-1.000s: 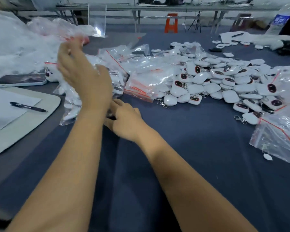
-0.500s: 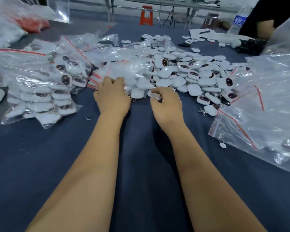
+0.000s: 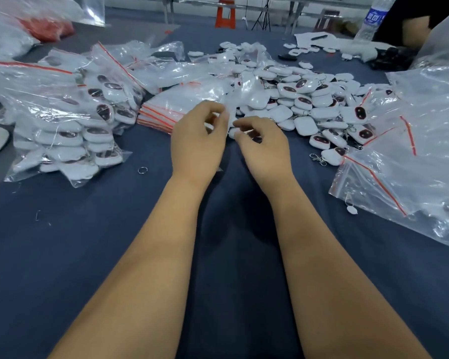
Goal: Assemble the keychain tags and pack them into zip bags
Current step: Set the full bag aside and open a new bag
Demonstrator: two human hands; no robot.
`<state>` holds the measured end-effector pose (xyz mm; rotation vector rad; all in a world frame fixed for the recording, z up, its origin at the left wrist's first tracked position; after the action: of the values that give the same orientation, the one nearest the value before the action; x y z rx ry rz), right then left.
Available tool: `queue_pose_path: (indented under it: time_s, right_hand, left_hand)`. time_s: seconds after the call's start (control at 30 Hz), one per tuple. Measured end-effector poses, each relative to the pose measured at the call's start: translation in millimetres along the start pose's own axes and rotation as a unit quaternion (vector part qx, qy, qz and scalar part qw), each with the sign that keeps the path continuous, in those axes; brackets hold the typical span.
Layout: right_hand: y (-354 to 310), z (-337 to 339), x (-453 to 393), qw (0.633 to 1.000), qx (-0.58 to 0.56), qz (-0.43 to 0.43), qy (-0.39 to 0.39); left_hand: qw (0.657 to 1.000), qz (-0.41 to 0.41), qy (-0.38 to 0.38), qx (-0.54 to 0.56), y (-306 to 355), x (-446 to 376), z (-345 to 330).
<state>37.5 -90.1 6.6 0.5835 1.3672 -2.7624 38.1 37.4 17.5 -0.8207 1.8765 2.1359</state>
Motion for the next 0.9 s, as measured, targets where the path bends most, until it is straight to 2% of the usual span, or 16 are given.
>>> queue_pose_path:
  time_s: [0.07, 0.1, 0.13, 0.2, 0.27, 0.3, 0.37, 0.43, 0.5, 0.57, 0.67, 0.73, 0.8, 0.83, 0.9]
  right_hand:
    - [1, 0, 1, 0.998, -0.060, -0.025, -0.019]
    - [1, 1, 1, 0.996, -0.081, -0.041, -0.021]
    - [2, 2, 1, 0.992, -0.105, -0.060, -0.025]
    - [1, 2, 1, 0.978, -0.171, -0.105, -0.048]
    - [1, 0, 2, 0.959, -0.235, -0.138, -0.083]
    - [1, -1, 2, 0.949, -0.260, -0.149, -0.100]
    - [-1, -3, 3, 0.931, -0.304, -0.161, -0.124]
    - [-2, -4, 4, 0.915, -0.347, -0.159, -0.127]
    - [0, -3, 4, 0.915, -0.359, -0.151, -0.103]
    - [5, 0, 2, 0.938, -0.309, -0.142, -0.065]
    - [13, 2, -1, 0.968, -0.213, -0.129, -0.040]
    - [15, 1, -1, 0.969, -0.204, -0.132, -0.041]
    - [16, 0, -3, 0.959, -0.245, -0.136, -0.041]
    - [16, 0, -4, 0.952, -0.272, -0.132, -0.040]
    - [16, 2, -4, 0.946, -0.297, -0.124, -0.038]
  left_hand:
    - [0.990, 0.042, 0.051, 0.126, 2, -2, -2]
    - [0.972, 0.092, 0.076, 0.200, -1, -5, -1]
    - [0.940, 0.158, 0.090, 0.289, -6, -7, 1]
    - [0.834, 0.265, 0.100, 0.474, -15, -10, 2]
    - [0.733, 0.303, 0.103, 0.600, -20, -12, 5]
    - [0.703, 0.307, 0.095, 0.634, -20, -12, 5]
    - [0.687, 0.311, 0.074, 0.653, -18, -11, 3]
    - [0.715, 0.311, 0.077, 0.621, -16, -9, 2]
    - [0.780, 0.288, 0.122, 0.543, -15, -8, 4]
    - [0.842, 0.256, 0.179, 0.440, -17, -9, 11]
    - [0.916, 0.202, 0.243, 0.246, -15, -7, 22]
    - [0.956, 0.115, 0.259, 0.080, -7, -5, 28]
    - [0.981, 0.009, 0.193, -0.016, 1, -2, 22]
    - [0.991, -0.016, 0.130, -0.008, 2, -1, 15]
    - [0.999, 0.013, -0.012, 0.031, 1, 4, -3]
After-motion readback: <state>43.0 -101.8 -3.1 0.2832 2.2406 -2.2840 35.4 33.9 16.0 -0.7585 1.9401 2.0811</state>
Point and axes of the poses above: each hand's wrist, its own x-axis away from the middle knuckle, its own z-axis out of the back of the hand, y = z × x, the point moved 3 cm from there along -x, towards the middle knuckle, and after that the axes turned 13 degrees about x, right-handed, at the moved point
